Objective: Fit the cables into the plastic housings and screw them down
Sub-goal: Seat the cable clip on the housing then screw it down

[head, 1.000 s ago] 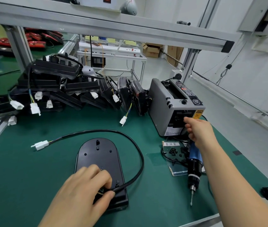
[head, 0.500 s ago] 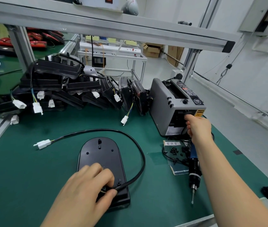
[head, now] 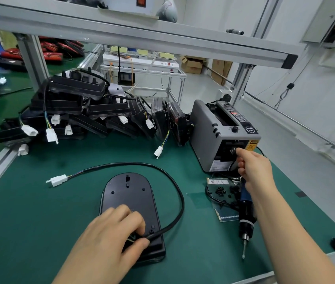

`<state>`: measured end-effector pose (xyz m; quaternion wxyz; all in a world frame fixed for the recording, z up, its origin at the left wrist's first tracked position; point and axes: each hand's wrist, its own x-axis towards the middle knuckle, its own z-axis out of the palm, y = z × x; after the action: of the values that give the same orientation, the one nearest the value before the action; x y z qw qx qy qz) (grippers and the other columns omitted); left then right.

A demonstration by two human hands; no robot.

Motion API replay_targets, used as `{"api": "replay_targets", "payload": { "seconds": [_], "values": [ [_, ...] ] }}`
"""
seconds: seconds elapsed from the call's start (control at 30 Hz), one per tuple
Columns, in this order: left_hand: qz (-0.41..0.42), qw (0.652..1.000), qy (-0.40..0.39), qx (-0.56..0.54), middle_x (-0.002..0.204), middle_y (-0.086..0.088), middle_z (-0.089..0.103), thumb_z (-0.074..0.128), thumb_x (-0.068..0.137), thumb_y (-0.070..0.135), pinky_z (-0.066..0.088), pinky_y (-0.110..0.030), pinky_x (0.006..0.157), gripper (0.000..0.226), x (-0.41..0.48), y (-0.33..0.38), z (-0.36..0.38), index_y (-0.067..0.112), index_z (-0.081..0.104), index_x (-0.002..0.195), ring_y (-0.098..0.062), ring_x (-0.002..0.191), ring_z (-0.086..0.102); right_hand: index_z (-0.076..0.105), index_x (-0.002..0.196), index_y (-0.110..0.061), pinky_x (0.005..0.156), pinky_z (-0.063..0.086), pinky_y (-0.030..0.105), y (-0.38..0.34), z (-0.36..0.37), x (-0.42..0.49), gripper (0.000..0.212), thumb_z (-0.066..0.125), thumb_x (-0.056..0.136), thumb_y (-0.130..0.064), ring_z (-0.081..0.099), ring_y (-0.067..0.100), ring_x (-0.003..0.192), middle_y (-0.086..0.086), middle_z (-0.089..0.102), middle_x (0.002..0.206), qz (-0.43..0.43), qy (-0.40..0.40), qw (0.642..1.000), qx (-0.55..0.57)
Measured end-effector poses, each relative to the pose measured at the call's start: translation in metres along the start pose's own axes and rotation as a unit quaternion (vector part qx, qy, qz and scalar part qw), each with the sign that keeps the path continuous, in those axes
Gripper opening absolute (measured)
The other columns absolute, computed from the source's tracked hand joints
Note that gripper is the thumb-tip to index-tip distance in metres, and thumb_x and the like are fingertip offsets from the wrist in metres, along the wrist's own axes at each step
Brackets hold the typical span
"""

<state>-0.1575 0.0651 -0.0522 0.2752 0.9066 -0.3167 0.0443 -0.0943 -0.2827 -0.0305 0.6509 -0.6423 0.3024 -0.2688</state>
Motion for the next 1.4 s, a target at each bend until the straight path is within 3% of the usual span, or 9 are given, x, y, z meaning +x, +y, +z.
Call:
{"api": "replay_targets", "payload": {
  "seconds": [0.13, 0.23, 0.33, 0.5, 0.6, 0.7, 0.83, 1.03, 1.4],
  "values": [
    [-0.043, 0.997, -0.007, -0.059, 0.097, 0.022, 0.05, 0.034, 0.07, 0.076, 0.037, -0.015, 0.078, 0.044, -0.001, -0.004, -0.009, 0.037, 0.05, 0.081, 0.002, 0.094, 0.044, 0.063, 0.074, -0.015, 0.046, 0.034, 0.017, -0.004, 0.0, -0.03, 0.014, 0.063, 0.087, -0.02, 0.044, 0.006, 0.053, -0.006, 0.055, 0.06, -0.008, -0.129, 0.992, -0.011],
    [-0.065, 0.989, 0.006, -0.132, 0.095, 0.021, 0.056, 0.051, 0.08, 0.057, 0.043, -0.018, 0.074, 0.02, -0.002, -0.007, -0.016, 0.038, 0.053, 0.085, -0.002, 0.087, 0.053, 0.063, 0.073, -0.016, 0.055, 0.036, 0.022, -0.006, 0.015, -0.057, 0.016, 0.06, 0.089, -0.018, 0.049, 0.006, 0.059, -0.005, 0.058, 0.065, -0.005, -0.225, 0.974, 0.001],
    [-0.113, 0.975, 0.097, -0.164, 0.087, 0.019, 0.062, 0.056, 0.087, 0.036, 0.043, -0.018, 0.07, 0.002, -0.002, -0.017, -0.017, 0.038, 0.056, 0.086, -0.003, 0.083, 0.058, 0.063, 0.073, -0.02, 0.062, 0.035, 0.024, -0.009, 0.038, -0.083, 0.012, 0.065, 0.085, -0.02, 0.05, 0.006, 0.066, -0.008, 0.058, 0.068, -0.004, -0.294, 0.955, -0.031],
    [-0.202, 0.953, 0.176, -0.143, 0.085, 0.02, 0.062, 0.061, 0.09, 0.022, 0.037, -0.007, 0.069, 0.019, 0.0, -0.049, -0.012, 0.036, 0.061, 0.077, 0.007, 0.087, 0.054, 0.066, 0.063, -0.029, 0.065, 0.037, 0.019, -0.011, 0.078, -0.125, 0.007, 0.071, 0.067, -0.031, 0.05, -0.002, 0.062, -0.015, 0.06, 0.065, -0.038, -0.408, 0.904, -0.123],
    [-0.197, 0.962, 0.141, -0.126, 0.103, 0.03, 0.055, 0.061, 0.089, 0.021, 0.036, -0.011, 0.085, 0.02, -0.001, -0.057, -0.006, 0.039, 0.063, 0.098, 0.006, 0.101, 0.05, 0.066, 0.062, -0.027, 0.064, 0.04, 0.008, -0.006, 0.1, -0.142, 0.015, 0.074, 0.074, -0.022, 0.054, -0.003, 0.065, -0.014, 0.063, 0.066, -0.057, -0.461, 0.872, -0.151],
    [-0.189, 0.966, 0.112, -0.135, 0.115, 0.036, 0.045, 0.062, 0.089, 0.021, 0.024, -0.004, 0.095, 0.041, -0.003, -0.061, 0.001, 0.039, 0.055, 0.124, 0.01, 0.114, 0.036, 0.065, 0.061, -0.024, 0.071, 0.041, 0.014, -0.004, 0.115, -0.152, 0.021, 0.073, 0.078, -0.014, 0.054, 0.001, 0.07, -0.011, 0.061, 0.073, -0.064, -0.487, 0.85, -0.188],
    [-0.175, 0.96, 0.105, -0.19, 0.119, 0.042, 0.04, 0.064, 0.088, 0.018, 0.016, 0.006, 0.093, 0.052, -0.009, -0.064, 0.003, 0.052, 0.041, 0.12, 0.025, 0.119, 0.025, 0.067, 0.064, -0.022, 0.071, 0.039, 0.013, -0.003, 0.127, -0.161, 0.017, 0.074, 0.076, -0.014, 0.054, -0.002, 0.07, -0.011, 0.057, 0.082, -0.067, -0.524, 0.81, -0.254],
    [-0.173, 0.957, 0.103, -0.21, 0.124, 0.04, 0.039, 0.063, 0.089, 0.019, 0.015, 0.006, 0.095, 0.051, -0.011, -0.068, 0.007, 0.046, 0.041, 0.126, 0.024, 0.122, 0.024, 0.069, 0.061, -0.027, 0.083, 0.046, 0.025, -0.001, 0.135, -0.166, 0.016, 0.074, 0.074, -0.019, 0.058, 0.004, 0.081, -0.012, 0.06, 0.08, -0.095, -0.541, 0.767, -0.331],
    [-0.18, 0.951, 0.098, -0.232, 0.129, 0.038, 0.039, 0.06, 0.091, 0.02, 0.015, 0.006, 0.096, 0.048, -0.012, -0.07, 0.008, 0.042, 0.046, 0.131, 0.023, 0.125, 0.021, 0.063, 0.057, -0.03, 0.094, 0.042, 0.033, 0.014, 0.139, -0.17, 0.023, 0.069, 0.077, -0.021, 0.05, 0.015, 0.102, -0.012, 0.056, 0.078, -0.165, -0.466, 0.781, -0.382]
  ]
}}
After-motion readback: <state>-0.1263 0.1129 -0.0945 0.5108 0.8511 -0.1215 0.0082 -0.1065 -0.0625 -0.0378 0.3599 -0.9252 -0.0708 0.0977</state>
